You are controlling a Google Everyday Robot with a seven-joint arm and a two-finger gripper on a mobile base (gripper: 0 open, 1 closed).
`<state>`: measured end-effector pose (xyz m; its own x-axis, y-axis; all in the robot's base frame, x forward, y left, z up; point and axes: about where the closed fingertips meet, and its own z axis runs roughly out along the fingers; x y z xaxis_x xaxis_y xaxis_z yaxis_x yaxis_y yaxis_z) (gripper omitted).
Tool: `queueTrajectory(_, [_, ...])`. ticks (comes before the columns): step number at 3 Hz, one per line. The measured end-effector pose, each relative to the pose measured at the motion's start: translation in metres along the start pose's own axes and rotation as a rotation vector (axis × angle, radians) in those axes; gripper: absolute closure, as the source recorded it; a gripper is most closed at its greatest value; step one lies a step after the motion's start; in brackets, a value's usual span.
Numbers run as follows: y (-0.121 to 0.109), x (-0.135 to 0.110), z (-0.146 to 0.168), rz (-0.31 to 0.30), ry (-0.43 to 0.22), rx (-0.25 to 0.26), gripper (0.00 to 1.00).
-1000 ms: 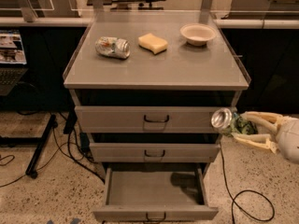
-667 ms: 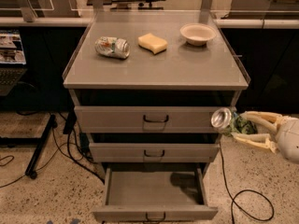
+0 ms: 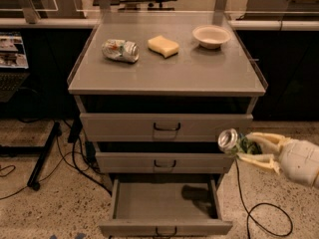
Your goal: Place green can into bottom drawer
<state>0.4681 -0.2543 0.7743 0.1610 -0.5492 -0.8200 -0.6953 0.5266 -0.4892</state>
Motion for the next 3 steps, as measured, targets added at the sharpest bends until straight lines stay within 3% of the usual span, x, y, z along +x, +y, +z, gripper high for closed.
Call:
queueTrajectory(1, [0.008,0.049,0.023,0.072,0.011,0.015,1.0])
queueTrajectory(2, [0.018,0.092,0.048,0.148,0.018,-0.006,1.0])
queueTrajectory(3, [0.036,0.133,0.075,0.239,0.037,-0.071,1.0])
